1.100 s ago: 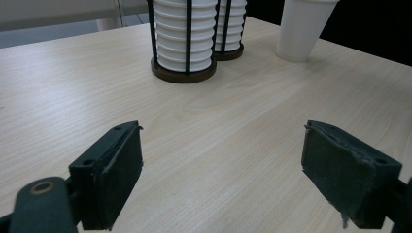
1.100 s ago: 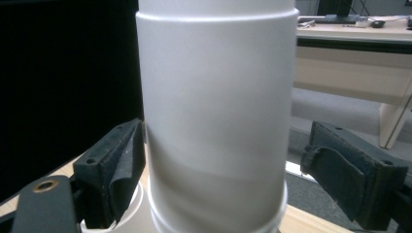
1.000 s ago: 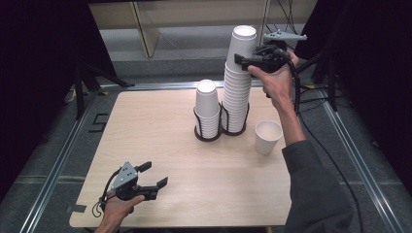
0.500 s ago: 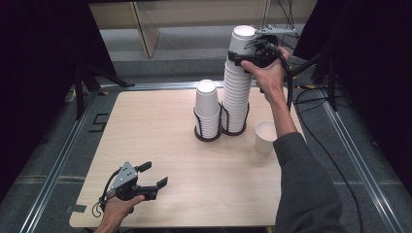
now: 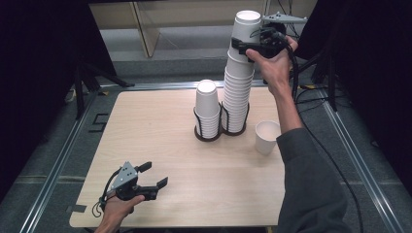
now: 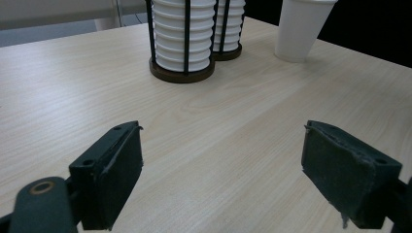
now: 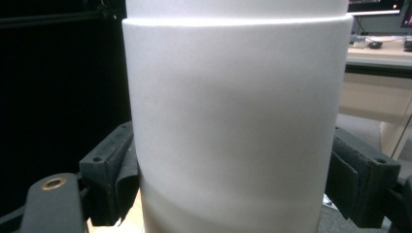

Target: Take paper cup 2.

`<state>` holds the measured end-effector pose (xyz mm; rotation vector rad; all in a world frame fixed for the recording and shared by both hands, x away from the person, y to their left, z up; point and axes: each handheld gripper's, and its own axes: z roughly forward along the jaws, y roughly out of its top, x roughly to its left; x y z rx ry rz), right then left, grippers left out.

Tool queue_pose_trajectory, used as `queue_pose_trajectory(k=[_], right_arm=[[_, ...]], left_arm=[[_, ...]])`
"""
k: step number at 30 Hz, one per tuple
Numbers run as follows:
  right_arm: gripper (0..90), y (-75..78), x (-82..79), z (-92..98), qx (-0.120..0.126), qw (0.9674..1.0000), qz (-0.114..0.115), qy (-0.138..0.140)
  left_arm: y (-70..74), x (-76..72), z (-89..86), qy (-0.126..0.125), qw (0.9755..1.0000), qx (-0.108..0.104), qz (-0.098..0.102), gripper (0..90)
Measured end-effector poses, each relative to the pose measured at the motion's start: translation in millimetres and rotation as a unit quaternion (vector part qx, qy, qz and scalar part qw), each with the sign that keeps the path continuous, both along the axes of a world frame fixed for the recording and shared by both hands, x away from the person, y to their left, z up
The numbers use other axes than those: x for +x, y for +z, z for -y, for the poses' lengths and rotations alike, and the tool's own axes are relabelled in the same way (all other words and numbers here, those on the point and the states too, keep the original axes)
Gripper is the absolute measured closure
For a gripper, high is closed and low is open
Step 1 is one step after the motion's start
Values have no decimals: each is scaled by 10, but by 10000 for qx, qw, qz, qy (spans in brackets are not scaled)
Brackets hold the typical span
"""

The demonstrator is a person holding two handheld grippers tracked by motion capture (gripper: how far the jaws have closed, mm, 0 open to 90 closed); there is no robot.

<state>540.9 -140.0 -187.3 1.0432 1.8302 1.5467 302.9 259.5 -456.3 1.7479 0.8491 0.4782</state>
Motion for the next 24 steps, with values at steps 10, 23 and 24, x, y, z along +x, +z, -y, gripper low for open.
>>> queue_pose_trajectory(k=[10, 23, 24], right_arm=[[182, 254, -115, 129, 430, 9985, 348, -37], [182, 473, -387, 380, 564, 9959, 706, -32], [181, 468, -414, 399, 551, 9961, 693, -45]], left_arm=[[-5, 2, 4, -14, 10000, -26, -9, 147], [1, -8, 0, 23, 10000, 69, -58, 147], [2, -10, 0, 28, 10000, 57, -53, 147]])
